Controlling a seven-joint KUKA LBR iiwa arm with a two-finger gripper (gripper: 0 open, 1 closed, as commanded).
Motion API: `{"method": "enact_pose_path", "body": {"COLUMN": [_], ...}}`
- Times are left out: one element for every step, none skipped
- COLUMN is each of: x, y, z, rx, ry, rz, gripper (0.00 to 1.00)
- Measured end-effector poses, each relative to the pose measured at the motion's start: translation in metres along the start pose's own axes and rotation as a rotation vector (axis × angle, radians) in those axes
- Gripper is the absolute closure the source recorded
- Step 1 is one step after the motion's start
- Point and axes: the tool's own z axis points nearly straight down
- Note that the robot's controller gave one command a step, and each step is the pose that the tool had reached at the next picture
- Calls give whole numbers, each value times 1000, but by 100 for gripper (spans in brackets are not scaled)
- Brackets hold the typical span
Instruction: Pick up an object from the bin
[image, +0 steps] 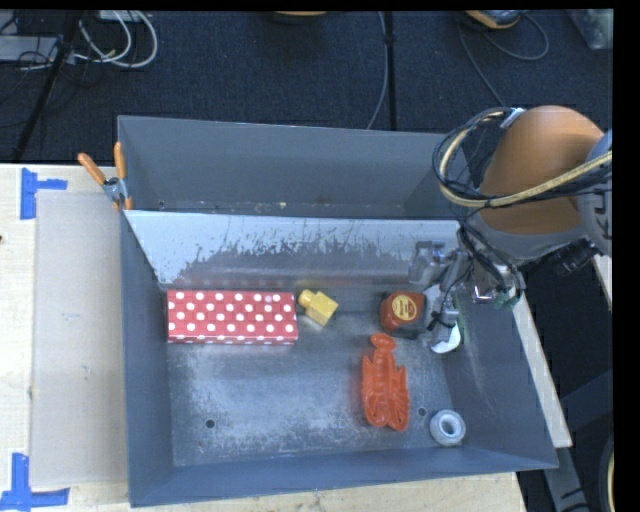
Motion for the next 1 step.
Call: {"method": "enact_pose_path", "body": {"x": [14], "y": [16], "z": [74], "rx": [-4], "ry": [26], "rz": [-50], "gripper": [0]}}
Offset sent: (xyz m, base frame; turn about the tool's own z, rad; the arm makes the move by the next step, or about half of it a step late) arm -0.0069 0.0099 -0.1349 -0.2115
